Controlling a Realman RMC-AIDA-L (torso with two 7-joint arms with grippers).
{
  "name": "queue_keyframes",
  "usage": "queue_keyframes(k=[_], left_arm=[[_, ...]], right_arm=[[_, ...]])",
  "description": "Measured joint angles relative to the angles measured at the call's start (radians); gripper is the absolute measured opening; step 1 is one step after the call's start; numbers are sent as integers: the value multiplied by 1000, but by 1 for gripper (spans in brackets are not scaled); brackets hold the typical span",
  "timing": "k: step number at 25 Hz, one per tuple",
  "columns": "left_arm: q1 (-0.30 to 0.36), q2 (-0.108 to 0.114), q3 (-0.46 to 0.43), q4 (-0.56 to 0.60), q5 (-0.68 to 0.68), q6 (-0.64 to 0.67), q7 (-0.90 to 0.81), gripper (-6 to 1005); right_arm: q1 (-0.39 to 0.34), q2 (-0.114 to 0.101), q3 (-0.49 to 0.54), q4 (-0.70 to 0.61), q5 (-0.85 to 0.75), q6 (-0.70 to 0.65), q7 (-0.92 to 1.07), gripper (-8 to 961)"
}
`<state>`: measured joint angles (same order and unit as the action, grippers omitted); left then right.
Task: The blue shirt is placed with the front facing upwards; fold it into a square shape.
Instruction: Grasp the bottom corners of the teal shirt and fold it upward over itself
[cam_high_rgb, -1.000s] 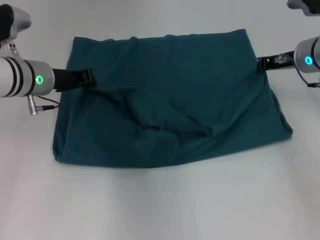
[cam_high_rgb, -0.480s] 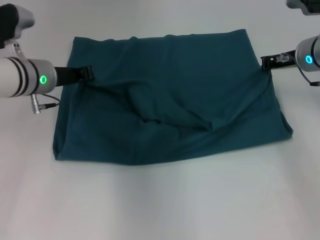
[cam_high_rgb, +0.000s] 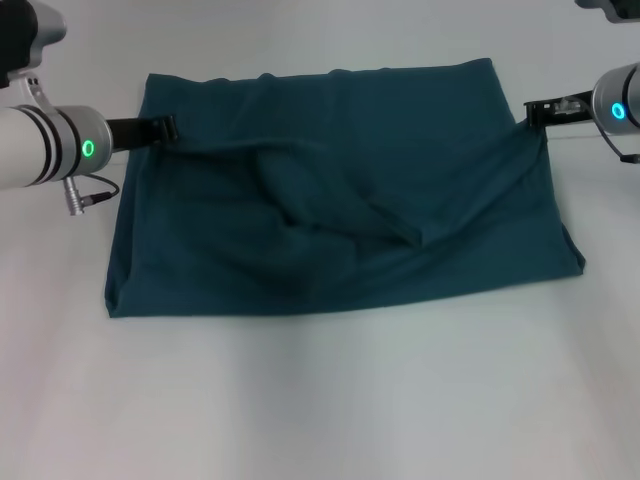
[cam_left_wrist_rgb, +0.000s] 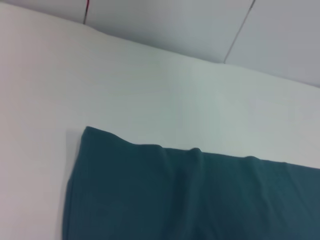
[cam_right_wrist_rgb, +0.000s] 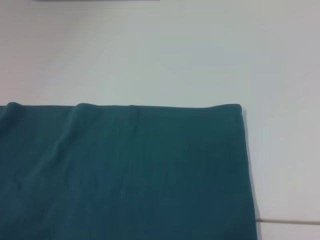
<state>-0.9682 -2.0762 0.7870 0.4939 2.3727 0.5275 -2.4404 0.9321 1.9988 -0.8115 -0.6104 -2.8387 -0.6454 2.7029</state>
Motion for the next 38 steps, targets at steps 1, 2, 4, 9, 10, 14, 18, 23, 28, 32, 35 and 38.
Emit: queue_keyframes(k=[1, 2, 4, 9, 10, 14, 18, 23, 28, 32, 35, 38], left_arm=[[0, -2, 0, 2, 0, -6, 0, 22], [-1, -4, 0, 3, 0, -12, 0, 22], [-2, -4, 0, 3, 0, -14, 1, 22], [-4, -8, 8, -3, 2, -42, 7, 23], [-4, -8, 15, -4, 2, -46, 7, 23], [3, -12, 54, -3, 2, -55, 8, 27], [11, -28, 88, 4, -1, -74, 40, 36], [19, -50, 91, 17, -3, -82, 90, 46], [23, -52, 85, 20, -8, -80, 95, 57], [37, -49, 81, 25, -11, -74, 59, 84], [60, -48, 81, 46, -12, -68, 16, 147], [90, -55, 81, 84, -12, -49, -10, 209]], right_arm=[[0, 0, 0, 0, 0, 3, 0, 65], [1, 0, 0, 0, 0, 4, 0, 66], [2, -1, -1, 1, -1, 5, 0, 68], [6, 0, -27, 14, -1, 27, 0, 72], [7, 1, -33, 19, -1, 33, -1, 73], [9, 8, -70, 39, -1, 61, -11, 77], [7, 15, -101, 54, -1, 80, -14, 81], [1, 18, -122, 55, -1, 82, -14, 85], [-1, 11, -123, 55, -1, 65, -14, 90], [-1, 3, -122, 55, -1, 52, -14, 93], [-1, -4, -122, 55, -2, 42, -15, 245], [-1, -9, -118, 55, -2, 34, -12, 370]])
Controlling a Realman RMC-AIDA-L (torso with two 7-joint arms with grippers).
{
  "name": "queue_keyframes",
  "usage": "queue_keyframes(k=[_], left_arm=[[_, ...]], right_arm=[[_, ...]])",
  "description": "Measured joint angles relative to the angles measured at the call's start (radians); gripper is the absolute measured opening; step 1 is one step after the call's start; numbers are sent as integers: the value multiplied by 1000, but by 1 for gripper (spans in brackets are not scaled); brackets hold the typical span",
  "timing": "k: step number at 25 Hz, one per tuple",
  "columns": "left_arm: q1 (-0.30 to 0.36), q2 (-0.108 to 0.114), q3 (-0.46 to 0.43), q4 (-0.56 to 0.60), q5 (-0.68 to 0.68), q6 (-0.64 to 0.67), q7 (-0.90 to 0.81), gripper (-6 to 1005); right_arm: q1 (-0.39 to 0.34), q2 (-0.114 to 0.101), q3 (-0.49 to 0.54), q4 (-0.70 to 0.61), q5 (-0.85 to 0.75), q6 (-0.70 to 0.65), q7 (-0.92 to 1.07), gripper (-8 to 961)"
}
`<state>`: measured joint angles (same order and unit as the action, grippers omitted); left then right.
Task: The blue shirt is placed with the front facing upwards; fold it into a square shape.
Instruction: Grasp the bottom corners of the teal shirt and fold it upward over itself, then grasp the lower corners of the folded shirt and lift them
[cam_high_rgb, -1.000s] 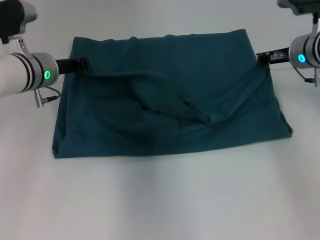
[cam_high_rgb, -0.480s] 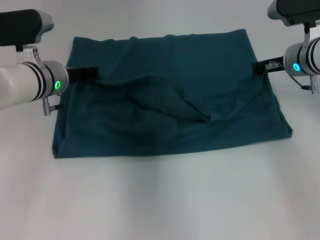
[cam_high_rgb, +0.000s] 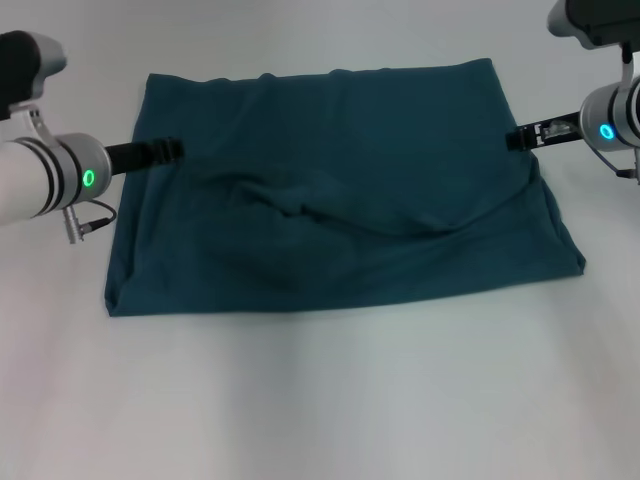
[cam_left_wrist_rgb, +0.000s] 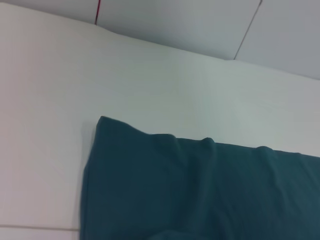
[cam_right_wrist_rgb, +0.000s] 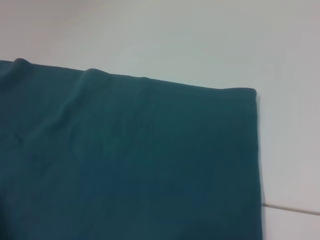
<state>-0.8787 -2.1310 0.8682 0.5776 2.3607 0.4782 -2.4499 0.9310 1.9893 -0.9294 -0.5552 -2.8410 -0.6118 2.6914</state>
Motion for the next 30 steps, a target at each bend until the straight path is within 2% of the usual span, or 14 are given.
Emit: queue_keyframes(k=[2, 6, 9, 12, 16, 19, 23, 25, 30], left_arm=[[26, -9, 0, 52, -2, 34, -26, 251], [57, -11, 0, 106, -41, 94, -53, 373], [93, 5, 0, 144, -131, 164, -61, 474], [128, 34, 0, 152, -230, 239, -58, 706], [178, 60, -1, 163, -334, 337, -52, 735], [220, 69, -2, 177, -390, 393, -52, 749], [266, 83, -16, 177, -425, 461, -52, 749], [287, 85, -38, 172, -428, 490, -52, 749], [334, 91, -63, 163, -425, 536, -52, 750]], right_arm=[[0, -3, 3, 0, 3, -6, 7, 419], [-1, -5, 34, -10, 16, -32, 15, 517], [-13, -7, 57, -34, 57, -72, -9, 605], [-51, -7, 59, -91, 143, -129, -41, 720], [-142, -8, 61, -196, 316, -230, -104, 846], [-222, -11, 64, -252, 488, -319, -186, 920], [-324, -22, 98, -266, 719, -475, -310, 917], [-359, -23, 122, -262, 782, -535, -364, 915], [-448, -7, 190, -242, 916, -707, -532, 915]])
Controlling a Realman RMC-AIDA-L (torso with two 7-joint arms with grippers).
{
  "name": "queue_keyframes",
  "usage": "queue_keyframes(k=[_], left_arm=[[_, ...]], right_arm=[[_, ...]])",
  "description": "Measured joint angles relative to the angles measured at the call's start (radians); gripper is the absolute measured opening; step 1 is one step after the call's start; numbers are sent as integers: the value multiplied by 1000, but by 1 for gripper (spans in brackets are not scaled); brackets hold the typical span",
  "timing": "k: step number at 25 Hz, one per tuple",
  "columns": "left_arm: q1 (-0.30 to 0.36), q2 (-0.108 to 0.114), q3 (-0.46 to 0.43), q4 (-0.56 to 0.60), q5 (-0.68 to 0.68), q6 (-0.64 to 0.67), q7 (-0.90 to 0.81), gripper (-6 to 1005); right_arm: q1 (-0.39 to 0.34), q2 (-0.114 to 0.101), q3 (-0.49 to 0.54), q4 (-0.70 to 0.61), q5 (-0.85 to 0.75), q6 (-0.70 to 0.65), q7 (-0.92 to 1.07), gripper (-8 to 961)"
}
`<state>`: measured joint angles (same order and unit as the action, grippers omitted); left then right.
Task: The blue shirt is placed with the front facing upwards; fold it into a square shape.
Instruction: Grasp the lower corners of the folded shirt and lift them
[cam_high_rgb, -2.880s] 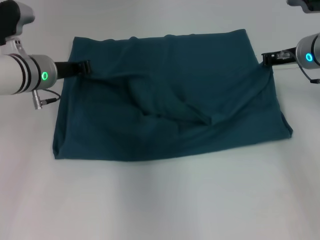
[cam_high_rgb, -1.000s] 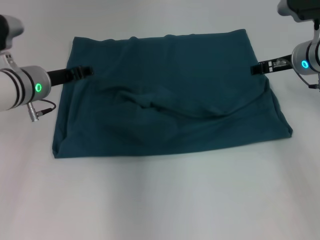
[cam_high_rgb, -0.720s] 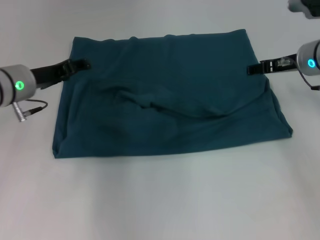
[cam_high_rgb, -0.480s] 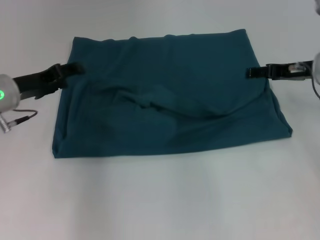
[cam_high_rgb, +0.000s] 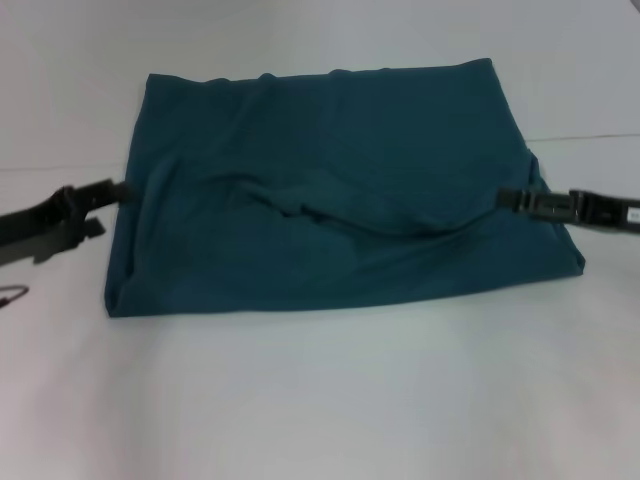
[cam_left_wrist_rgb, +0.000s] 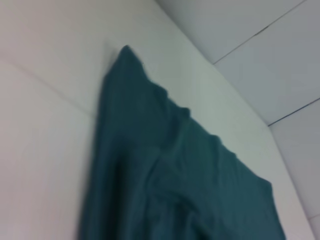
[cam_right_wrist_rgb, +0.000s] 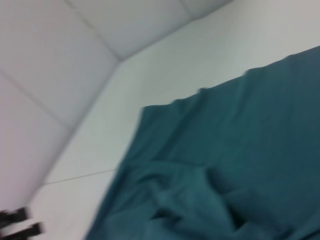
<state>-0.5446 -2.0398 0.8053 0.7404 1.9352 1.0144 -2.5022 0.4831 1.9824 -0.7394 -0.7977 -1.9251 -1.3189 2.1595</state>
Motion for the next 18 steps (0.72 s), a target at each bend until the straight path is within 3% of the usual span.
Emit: queue_keyframes(k=[4, 11, 18], left_arm=[[19, 4, -5, -41, 4, -8, 48, 750], [22, 16, 1, -110, 7, -15, 104, 750], [-8, -3, 9, -143, 64, -77, 114, 750]], right_arm=[[-37, 4, 30, 38, 30, -74, -73, 915], [-61, -3, 43, 84, 31, -82, -100, 916], [-54, -4, 43, 84, 29, -83, -106, 916]])
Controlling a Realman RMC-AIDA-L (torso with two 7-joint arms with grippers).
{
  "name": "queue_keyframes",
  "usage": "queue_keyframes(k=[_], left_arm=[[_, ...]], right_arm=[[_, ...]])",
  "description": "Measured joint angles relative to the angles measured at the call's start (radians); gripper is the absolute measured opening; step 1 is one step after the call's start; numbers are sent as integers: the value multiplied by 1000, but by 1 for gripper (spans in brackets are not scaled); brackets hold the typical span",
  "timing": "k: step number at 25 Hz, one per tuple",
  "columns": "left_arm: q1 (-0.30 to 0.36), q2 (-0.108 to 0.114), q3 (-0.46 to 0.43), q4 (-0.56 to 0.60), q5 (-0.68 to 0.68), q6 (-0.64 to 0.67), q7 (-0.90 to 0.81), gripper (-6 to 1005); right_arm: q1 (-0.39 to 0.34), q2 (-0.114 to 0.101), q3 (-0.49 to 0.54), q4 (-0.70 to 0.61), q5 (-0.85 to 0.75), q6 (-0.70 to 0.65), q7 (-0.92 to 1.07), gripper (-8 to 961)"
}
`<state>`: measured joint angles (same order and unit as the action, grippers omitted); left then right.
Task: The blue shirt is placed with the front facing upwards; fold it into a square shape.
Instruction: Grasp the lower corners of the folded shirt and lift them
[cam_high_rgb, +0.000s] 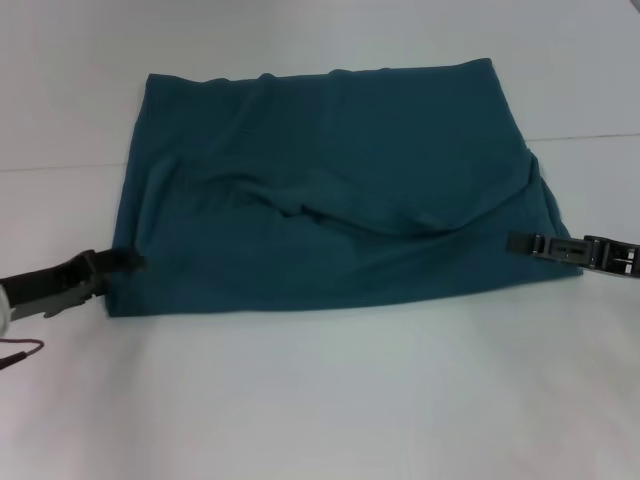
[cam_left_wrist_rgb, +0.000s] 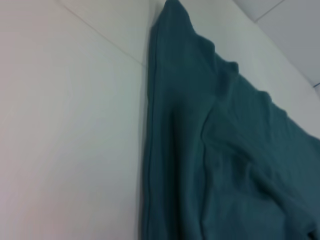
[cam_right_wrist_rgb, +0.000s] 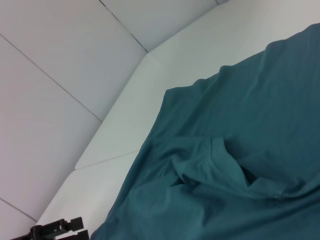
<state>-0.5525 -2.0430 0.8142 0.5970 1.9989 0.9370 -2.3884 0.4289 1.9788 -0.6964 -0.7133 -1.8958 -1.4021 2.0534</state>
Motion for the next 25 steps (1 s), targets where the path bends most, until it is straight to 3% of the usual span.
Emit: queue_keyframes(k=[25], left_arm=[[-36, -30, 24, -10, 73, -8, 29, 749]], right_arm=[[-3, 3, 21, 0, 8, -16, 5, 916]])
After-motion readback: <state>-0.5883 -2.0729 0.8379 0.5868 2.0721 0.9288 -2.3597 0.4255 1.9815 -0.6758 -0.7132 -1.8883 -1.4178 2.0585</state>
